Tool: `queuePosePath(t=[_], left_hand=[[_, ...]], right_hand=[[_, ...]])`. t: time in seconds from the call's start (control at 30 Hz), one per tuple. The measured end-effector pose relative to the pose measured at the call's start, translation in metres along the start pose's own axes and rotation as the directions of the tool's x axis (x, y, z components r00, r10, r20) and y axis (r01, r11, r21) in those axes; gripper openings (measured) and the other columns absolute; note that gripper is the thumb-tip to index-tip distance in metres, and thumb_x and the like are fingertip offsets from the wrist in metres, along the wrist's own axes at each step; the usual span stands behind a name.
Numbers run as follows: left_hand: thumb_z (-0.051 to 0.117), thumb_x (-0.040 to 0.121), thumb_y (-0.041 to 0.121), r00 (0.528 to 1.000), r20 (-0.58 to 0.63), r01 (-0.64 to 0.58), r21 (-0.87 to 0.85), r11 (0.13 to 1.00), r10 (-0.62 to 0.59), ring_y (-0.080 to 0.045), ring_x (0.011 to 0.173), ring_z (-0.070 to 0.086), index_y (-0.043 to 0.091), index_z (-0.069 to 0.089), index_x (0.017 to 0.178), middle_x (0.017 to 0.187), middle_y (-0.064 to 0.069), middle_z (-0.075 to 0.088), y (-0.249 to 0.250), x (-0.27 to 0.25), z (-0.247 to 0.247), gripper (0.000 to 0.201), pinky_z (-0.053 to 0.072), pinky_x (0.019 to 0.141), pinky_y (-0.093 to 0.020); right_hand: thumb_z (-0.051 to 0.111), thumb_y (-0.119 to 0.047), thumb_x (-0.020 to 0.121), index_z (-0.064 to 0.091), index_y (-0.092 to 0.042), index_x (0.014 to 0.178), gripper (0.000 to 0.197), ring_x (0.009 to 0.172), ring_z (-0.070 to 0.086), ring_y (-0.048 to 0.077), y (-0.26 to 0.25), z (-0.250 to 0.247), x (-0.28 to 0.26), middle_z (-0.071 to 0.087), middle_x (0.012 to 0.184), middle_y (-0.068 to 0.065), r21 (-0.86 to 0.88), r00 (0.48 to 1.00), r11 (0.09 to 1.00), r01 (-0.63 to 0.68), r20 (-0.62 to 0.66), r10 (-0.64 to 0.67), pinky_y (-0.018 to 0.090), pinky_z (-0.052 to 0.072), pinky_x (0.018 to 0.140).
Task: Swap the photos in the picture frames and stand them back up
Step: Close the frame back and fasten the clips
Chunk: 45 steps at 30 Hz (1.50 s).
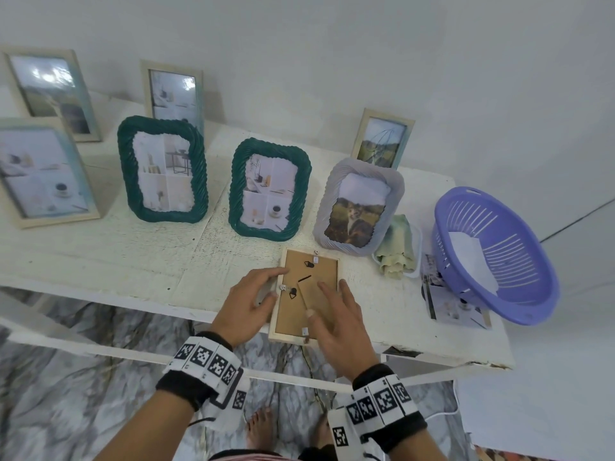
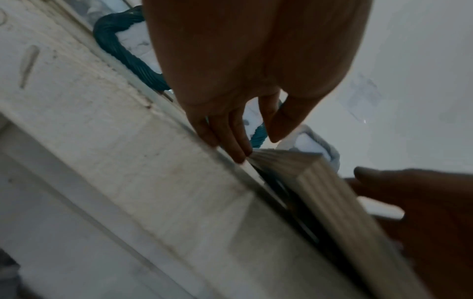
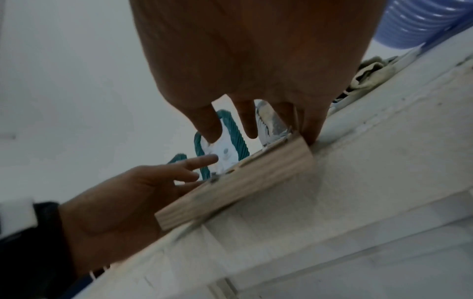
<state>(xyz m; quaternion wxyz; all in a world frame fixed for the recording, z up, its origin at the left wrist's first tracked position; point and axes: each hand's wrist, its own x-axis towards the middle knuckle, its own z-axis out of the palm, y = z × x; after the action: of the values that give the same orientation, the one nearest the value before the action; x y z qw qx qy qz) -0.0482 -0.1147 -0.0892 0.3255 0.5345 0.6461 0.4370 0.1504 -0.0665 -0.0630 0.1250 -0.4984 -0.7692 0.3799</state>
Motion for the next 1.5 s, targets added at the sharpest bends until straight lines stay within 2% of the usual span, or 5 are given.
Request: queuePosePath(t=[0.33, 0.6, 0.93, 1.2, 1.5], left_hand=[[0.031, 0.105, 0.006, 0.989, 0.018, 0.132, -0.558, 0.819, -0.147, -0.025, 0.099, 0.07, 0.015, 0.057, 0.123, 0.111, -0.009, 0.072, 0.081, 0.004, 0.002, 0.033, 0.054, 0.088, -0.031], [0.046, 0.102, 0.015, 0.987, 0.132, 0.129, -0.27, 0.954, -0.096, -0.007, 0.115, 0.059, 0.029, 0.059, 0.121, 0.123, 0.009, 0.064, 0.068, 0.014, 0.031, 0.027, 0.045, 0.103, -0.033], [0.05, 0.089, 0.054, 0.984, 0.048, 0.171, -0.524, 0.834, -0.171, -0.025, 0.089, 0.053, 0.055, 0.043, 0.134, 0.093, -0.011, 0.054, 0.07, 0.015, 0.037, 0.045, 0.043, 0.098, -0.06], [0.043, 0.104, 0.027, 0.983, -0.101, 0.093, -0.438, 0.894, -0.152, -0.05, 0.087, 0.055, 0.052, 0.047, 0.132, 0.094, -0.037, 0.053, 0.071, 0.011, 0.012, 0.038, 0.044, 0.093, -0.06], [0.039, 0.105, 0.014, 0.976, -0.151, 0.08, -0.411, 0.908, -0.154, 0.021, 0.078, 0.05, 0.045, 0.045, 0.134, 0.086, 0.024, 0.051, 0.064, 0.007, 0.008, 0.043, 0.037, 0.08, 0.001]], right_hand=[[0.049, -0.072, 0.079, 0.045, -0.039, 0.135, 0.065, 0.114, 0.056, 0.002, -0.025, -0.051, -0.004, 0.059, 0.128, -0.012, 0.335, 0.997, 0.939, -0.083, 0.019, 0.081, 0.03, 0.047, 0.099], [0.053, -0.027, 0.089, 0.065, -0.027, 0.099, 0.016, 0.077, 0.065, 0.033, -0.005, -0.085, -0.012, 0.069, 0.087, 0.013, 0.433, 0.972, 0.899, -0.067, -0.177, 0.157, 0.045, 0.057, 0.069], [0.053, -0.011, 0.088, 0.06, -0.001, 0.124, 0.038, 0.099, 0.059, 0.036, 0.002, -0.081, -0.022, 0.063, 0.114, 0.026, 0.935, 0.979, 0.324, -0.143, 0.085, 0.185, 0.049, 0.049, 0.086], [0.053, -0.016, 0.096, 0.058, -0.008, 0.123, 0.029, 0.088, 0.063, 0.02, 0.015, -0.114, 0.038, 0.066, 0.1, 0.002, 0.107, 0.903, 0.993, -0.05, -0.42, 0.091, 0.033, 0.051, 0.079], [0.047, -0.03, 0.096, 0.039, -0.011, 0.139, 0.048, 0.112, 0.051, 0.04, 0.05, -0.132, 0.135, 0.049, 0.126, 0.02, -0.435, 0.943, 0.856, -0.281, -0.291, 0.161, 0.043, 0.045, 0.09]])
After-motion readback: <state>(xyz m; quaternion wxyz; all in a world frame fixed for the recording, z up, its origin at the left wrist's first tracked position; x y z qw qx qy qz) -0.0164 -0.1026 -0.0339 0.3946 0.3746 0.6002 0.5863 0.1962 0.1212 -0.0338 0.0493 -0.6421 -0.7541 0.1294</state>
